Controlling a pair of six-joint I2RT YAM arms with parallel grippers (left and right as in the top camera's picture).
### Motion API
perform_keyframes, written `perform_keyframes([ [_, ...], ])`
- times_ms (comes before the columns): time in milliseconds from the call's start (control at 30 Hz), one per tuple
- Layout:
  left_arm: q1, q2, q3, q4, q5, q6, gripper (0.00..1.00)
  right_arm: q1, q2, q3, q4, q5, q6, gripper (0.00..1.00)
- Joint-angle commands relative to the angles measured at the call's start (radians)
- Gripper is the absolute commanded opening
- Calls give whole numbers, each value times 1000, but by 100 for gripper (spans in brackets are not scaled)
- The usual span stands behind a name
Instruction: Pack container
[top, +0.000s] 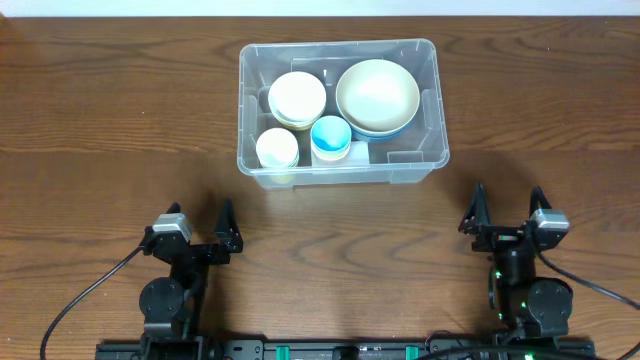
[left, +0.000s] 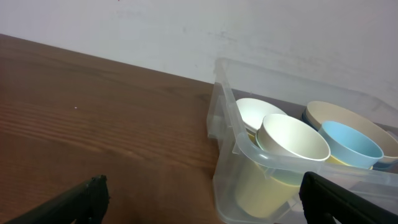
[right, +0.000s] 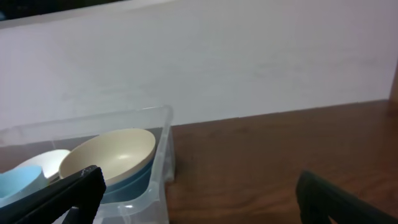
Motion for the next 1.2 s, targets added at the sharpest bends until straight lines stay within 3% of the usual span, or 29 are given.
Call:
perform_keyframes([
  [0,-1,-6,-22,-25,11,2,98,-9,-40,-8,-8,-54,-84,99],
  [733,-1,-6,-22,-25,11,2,98,-8,-122,-56,-217,-95,-105,99],
  [1167,-1,-6,-22,-25,11,2,98,-11,-122,-56,-214,-95,-243,99],
])
